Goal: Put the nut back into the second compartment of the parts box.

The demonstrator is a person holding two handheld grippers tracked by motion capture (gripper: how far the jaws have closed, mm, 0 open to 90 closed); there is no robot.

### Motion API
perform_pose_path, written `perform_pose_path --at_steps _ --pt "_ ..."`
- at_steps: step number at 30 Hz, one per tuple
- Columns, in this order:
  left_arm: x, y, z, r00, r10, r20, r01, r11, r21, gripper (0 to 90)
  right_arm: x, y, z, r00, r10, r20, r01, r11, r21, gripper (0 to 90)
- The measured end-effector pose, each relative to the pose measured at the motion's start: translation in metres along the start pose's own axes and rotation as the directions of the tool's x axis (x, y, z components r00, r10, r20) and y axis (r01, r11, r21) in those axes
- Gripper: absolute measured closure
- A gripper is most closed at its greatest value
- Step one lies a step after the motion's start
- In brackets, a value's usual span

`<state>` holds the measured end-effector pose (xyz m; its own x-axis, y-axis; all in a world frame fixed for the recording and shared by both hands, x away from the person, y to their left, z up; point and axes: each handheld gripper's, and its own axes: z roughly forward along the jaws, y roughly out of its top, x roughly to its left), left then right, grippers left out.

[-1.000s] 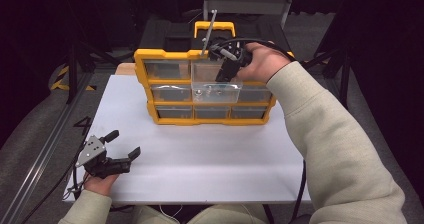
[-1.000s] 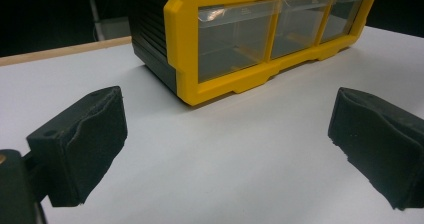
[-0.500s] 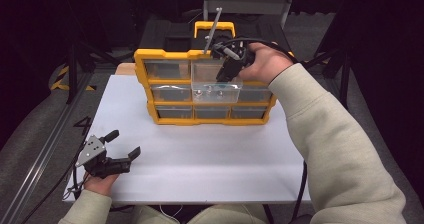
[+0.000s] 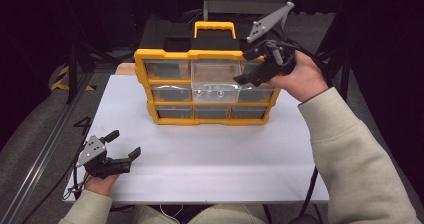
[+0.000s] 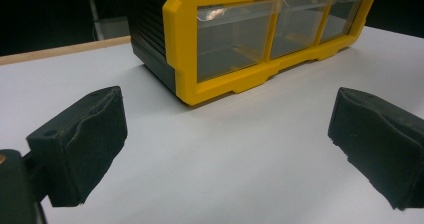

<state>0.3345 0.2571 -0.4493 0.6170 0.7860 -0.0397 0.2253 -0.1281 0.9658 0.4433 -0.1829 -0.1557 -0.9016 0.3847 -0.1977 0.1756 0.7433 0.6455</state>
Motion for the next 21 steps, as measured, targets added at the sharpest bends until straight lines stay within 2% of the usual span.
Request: perform_pose_path --at_steps 4,9,15,17,21 --pt "0.000 0.000 0.001 1.0000 0.004 0.001 -0.004 1.0000 0.002 3.1 0.006 -0.028 -0.007 0.9977 0.033 0.060 -0.030 0.998 -0.058 11.4" --pt "0.000 0.000 0.001 1.0000 0.005 -0.001 -0.005 1.0000 0.003 3.1 0.013 -0.059 -0.010 0.9935 0.081 0.080 -0.069 0.987 -0.143 5.8" --pt "0.000 0.000 0.002 1.0000 0.002 0.001 -0.002 1.0000 0.003 3.1 0.024 -0.101 -0.001 0.9842 0.148 0.098 -0.121 0.964 -0.236 0.5" --pt "0.000 0.000 0.002 1.0000 0.001 0.001 -0.001 1.0000 0.002 3.1 0.026 -0.107 0.001 0.9828 0.154 0.101 -0.126 0.961 -0.246 0.1" --pt "0.000 0.000 0.002 1.0000 0.002 0.000 -0.002 1.0000 0.003 3.1 0.034 -0.135 0.012 0.9753 0.193 0.108 -0.151 0.939 -0.309 0.0"
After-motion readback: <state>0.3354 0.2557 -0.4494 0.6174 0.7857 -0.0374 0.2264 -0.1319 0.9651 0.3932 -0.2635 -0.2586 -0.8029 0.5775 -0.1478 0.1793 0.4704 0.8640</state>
